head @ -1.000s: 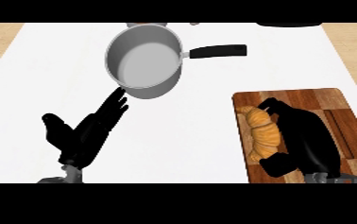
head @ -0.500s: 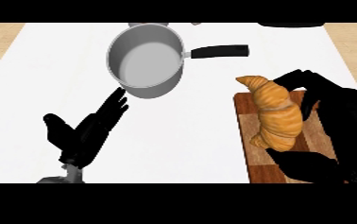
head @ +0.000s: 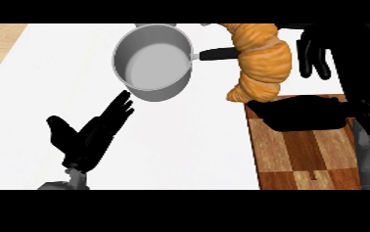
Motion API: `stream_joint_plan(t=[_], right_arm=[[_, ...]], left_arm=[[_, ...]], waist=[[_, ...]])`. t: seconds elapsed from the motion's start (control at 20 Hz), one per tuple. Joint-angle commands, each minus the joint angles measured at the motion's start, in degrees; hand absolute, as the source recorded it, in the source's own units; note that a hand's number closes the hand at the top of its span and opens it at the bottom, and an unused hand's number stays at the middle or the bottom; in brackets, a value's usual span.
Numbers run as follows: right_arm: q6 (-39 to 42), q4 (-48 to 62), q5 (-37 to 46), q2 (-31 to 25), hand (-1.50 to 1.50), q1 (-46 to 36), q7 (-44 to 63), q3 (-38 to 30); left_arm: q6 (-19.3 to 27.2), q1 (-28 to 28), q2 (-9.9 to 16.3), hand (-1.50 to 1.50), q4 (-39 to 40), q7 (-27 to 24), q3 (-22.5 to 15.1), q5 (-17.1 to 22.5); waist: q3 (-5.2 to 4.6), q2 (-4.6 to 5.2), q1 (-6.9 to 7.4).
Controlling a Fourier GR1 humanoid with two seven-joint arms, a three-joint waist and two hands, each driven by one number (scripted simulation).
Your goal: Pick the croissant from the cutting board and place it in the pot
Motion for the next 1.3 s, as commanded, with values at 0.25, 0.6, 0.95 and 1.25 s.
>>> stream_joint_plan(t=[0.25,0.6,0.95,1.25], right_arm=[[-3.8,27.2,6.2,9.8,1.5,-16.3,-4.5,1.1],[-8.5,45.6,8.3,14.8,1.5,-20.9,-16.9,-0.5],[-19.2,67.0,11.4,19.4,1.5,-26.0,-29.9,-4.1],[-26.7,81.5,9.0,23.0,1.5,-31.2,-38.3,-8.3]], left_arm=[[-0.6,0.5,-1.6,0.0,0.4,-1.3,-1.3,-1.4],[-2.6,-0.3,0.5,0.0,-0.8,1.1,1.9,1.0],[-1.9,0.2,-0.8,0.0,-0.4,-0.3,0.7,-1.0],[-0.8,-3.3,-3.2,0.0,1.2,0.1,-0.1,-1.6]], waist=[[-0.02,0.36,0.9],[0.03,0.37,0.91],[0.03,0.67,1.53],[0.01,1.27,2.56]])
